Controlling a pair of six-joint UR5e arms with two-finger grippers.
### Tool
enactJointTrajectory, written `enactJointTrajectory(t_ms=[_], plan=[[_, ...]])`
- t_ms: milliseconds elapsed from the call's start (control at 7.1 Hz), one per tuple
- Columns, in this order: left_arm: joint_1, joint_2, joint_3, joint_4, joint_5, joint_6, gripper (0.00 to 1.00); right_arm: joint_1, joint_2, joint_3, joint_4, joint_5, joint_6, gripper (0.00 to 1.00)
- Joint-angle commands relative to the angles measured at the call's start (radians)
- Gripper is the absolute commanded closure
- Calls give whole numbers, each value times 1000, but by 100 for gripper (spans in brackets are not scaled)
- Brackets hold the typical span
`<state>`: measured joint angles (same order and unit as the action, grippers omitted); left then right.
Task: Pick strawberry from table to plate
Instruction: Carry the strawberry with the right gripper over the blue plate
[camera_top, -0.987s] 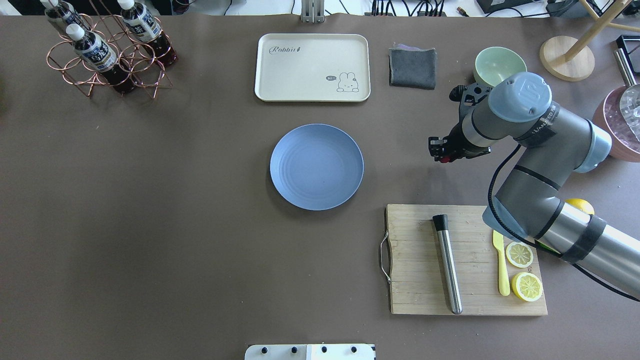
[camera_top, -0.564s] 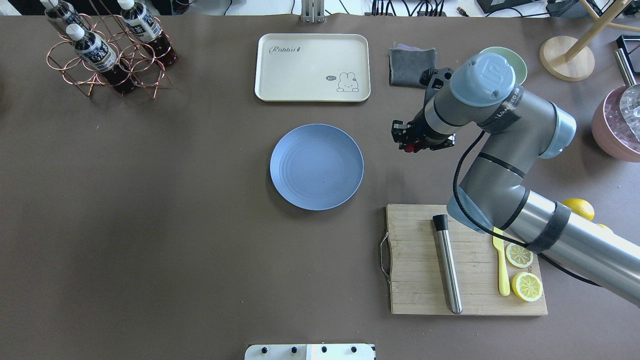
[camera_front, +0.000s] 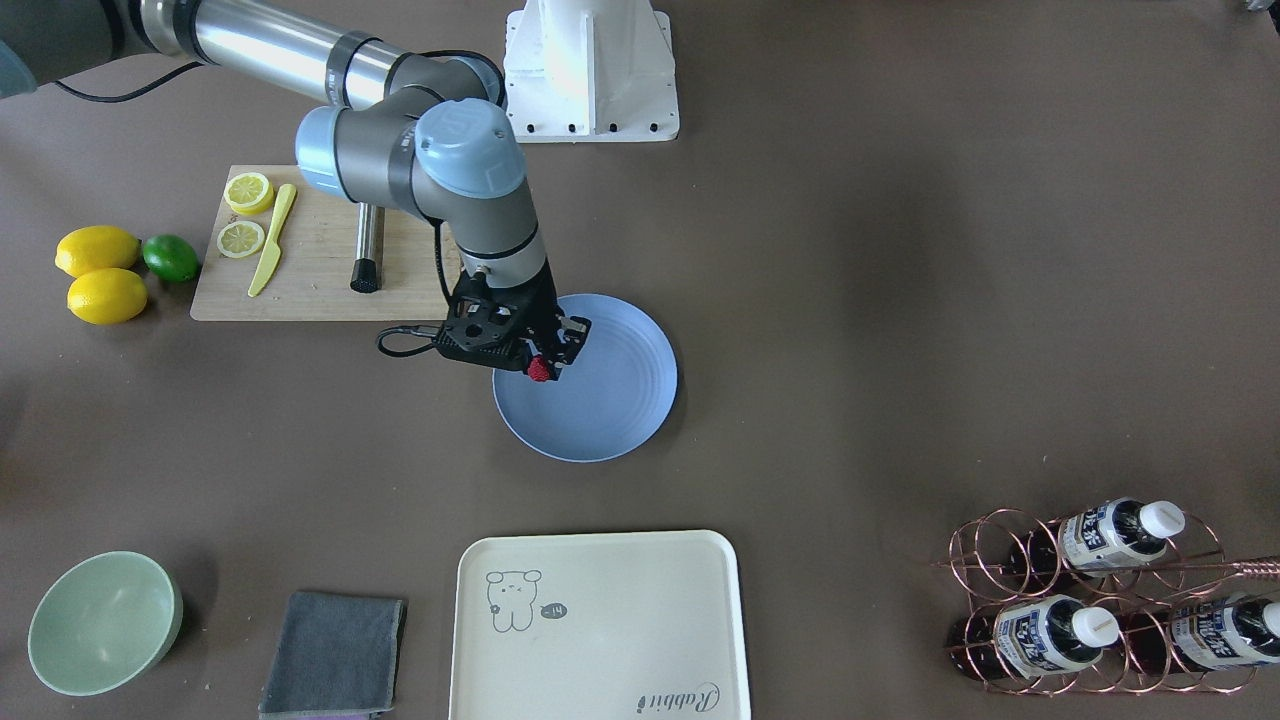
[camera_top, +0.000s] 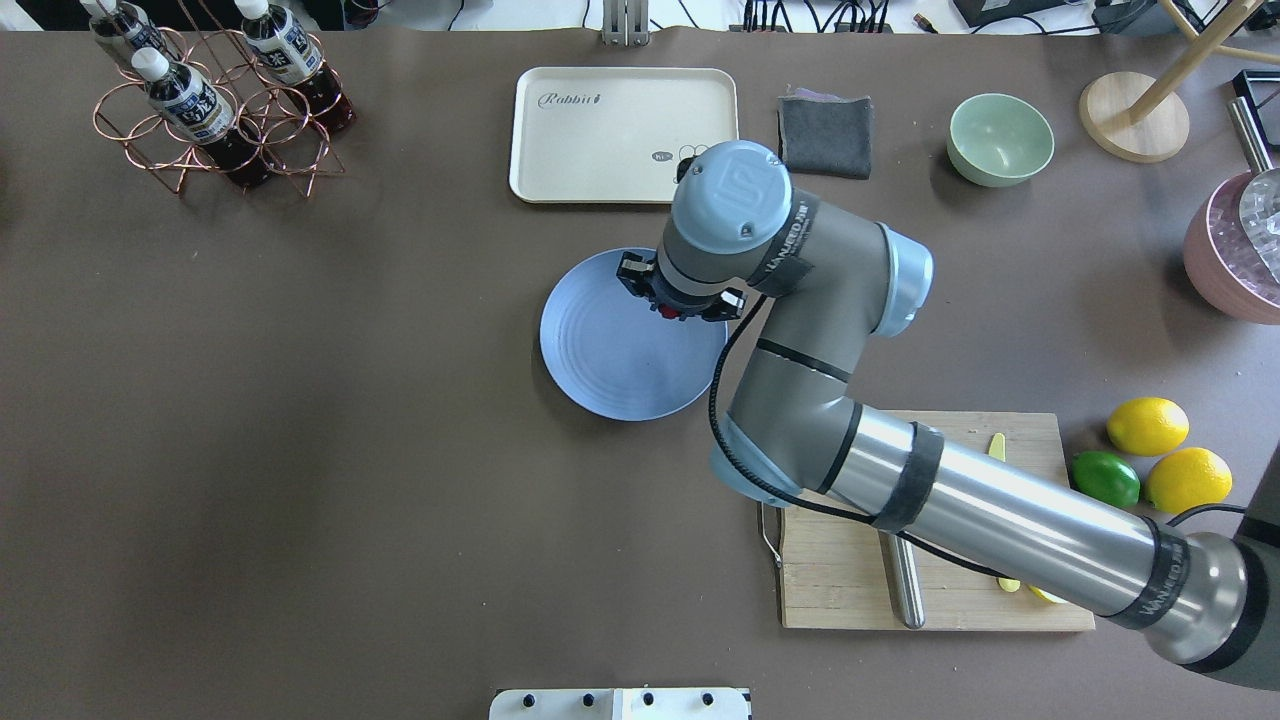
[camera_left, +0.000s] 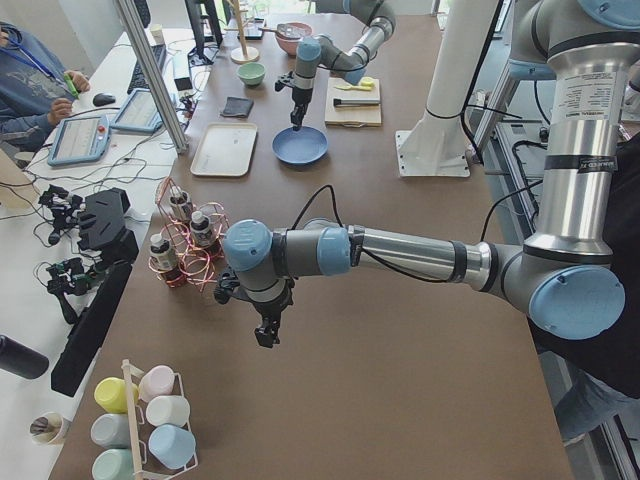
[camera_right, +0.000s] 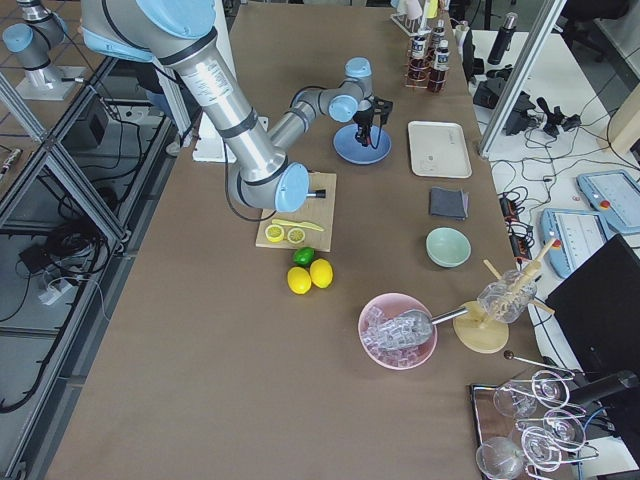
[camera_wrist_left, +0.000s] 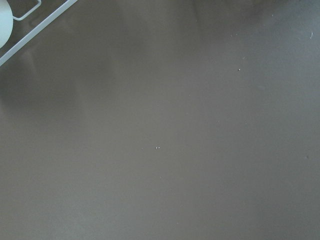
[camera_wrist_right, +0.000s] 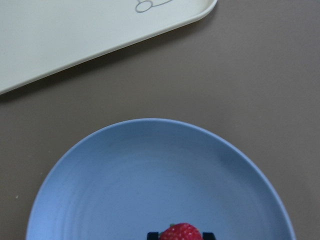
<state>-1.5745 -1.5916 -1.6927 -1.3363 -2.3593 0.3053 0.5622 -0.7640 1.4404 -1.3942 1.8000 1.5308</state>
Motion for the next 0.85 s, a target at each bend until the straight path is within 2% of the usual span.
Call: enactJointTrajectory(t_ms=[0, 282, 705], plan=[[-4, 7, -10, 2, 0, 0, 1, -65, 68, -80, 7, -86, 49, 100], [-9, 15, -13, 2, 0, 0, 1, -76, 69, -113, 7, -123, 31, 100], [-9, 22, -15, 0, 0, 0, 1, -79, 69, -121, 7, -130, 5, 100]])
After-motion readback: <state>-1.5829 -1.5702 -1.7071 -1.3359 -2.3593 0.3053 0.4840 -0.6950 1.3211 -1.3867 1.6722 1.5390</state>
